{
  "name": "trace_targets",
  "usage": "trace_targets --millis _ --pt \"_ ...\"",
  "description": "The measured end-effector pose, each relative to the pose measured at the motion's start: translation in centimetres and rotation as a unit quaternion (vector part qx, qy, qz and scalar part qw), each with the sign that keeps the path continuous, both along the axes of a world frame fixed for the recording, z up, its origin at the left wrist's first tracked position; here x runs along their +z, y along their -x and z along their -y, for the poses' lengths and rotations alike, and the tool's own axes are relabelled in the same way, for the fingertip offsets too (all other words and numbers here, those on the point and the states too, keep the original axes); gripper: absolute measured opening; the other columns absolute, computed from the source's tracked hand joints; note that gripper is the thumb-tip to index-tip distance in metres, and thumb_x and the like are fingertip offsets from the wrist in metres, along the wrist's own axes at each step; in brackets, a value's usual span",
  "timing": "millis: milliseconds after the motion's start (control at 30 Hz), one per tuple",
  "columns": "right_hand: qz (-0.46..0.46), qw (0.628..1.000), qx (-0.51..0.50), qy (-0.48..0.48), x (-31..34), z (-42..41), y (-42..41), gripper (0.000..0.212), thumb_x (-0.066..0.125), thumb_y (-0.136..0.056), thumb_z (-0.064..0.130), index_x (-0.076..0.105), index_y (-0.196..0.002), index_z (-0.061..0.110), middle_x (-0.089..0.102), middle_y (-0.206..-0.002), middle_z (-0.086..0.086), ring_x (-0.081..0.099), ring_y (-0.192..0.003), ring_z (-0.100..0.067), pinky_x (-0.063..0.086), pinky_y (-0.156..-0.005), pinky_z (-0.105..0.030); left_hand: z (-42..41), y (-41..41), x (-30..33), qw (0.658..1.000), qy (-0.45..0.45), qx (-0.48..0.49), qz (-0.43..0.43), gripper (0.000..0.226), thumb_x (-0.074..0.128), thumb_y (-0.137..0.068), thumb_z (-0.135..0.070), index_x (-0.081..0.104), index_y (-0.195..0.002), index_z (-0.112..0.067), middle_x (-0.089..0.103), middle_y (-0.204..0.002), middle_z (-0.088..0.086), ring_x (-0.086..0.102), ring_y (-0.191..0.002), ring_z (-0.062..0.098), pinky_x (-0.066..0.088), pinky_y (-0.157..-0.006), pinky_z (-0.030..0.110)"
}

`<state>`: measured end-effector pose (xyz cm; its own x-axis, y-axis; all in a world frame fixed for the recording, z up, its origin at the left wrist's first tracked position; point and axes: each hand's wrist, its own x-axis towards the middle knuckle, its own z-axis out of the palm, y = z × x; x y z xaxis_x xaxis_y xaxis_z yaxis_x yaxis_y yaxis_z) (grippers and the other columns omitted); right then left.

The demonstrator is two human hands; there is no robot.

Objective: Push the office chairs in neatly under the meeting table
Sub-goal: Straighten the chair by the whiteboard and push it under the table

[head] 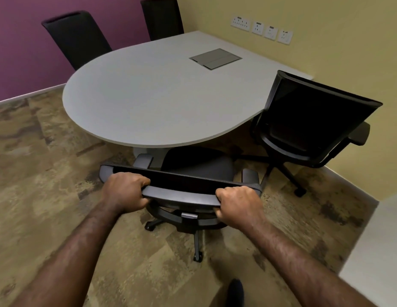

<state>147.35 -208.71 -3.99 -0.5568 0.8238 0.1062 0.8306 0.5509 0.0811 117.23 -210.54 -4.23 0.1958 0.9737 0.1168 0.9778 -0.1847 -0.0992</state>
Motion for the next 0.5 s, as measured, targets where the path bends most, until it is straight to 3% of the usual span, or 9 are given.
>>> trace_targets --millis 233,367,500 --pt "0.025 0.999 0.027 -0.012 -0.1 -5.6 -2.5 0.03 0.064 -0.067 0.04 0.038 -0.065 0.027 0.055 -0.058 0.006 0.05 -0.052 -0.018 0.025 -0.052 -0.028 -2.9 -3.1 0.1 0.997 0.042 0.068 -0.013 0.014 0.061 -0.069 -0.045 0.058 -0.073 -0.032 0.053 -0.066 -0.013 0.055 -0.066 0.012 0.034 -0.055 0.026" --pt "0.043 0.998 0.044 -0.015 0.2 -9.5 -4.4 0.028 0.063 -0.069 0.042 0.039 -0.066 0.028 0.046 -0.058 0.009 0.051 -0.054 -0.017 0.026 -0.051 -0.027 -5.1 -5.5 0.2 0.996 0.04 0.084 -0.011 0.017 0.06 -0.071 -0.047 0.053 -0.07 -0.032 0.046 -0.063 -0.013 0.053 -0.065 0.014 0.033 -0.054 0.027" --pt "0.046 0.997 0.061 -0.01 0.2 -13.4 -5.7 0.024 0.06 -0.073 0.042 0.042 -0.067 0.027 0.05 -0.059 0.008 0.055 -0.057 -0.018 0.03 -0.051 -0.028 -7.5 -7.2 0.1 0.995 0.035 0.097 0.003 0.021 0.06 -0.07 -0.047 0.045 -0.066 -0.033 0.041 -0.059 -0.013 0.045 -0.059 0.012 0.03 -0.052 0.027"
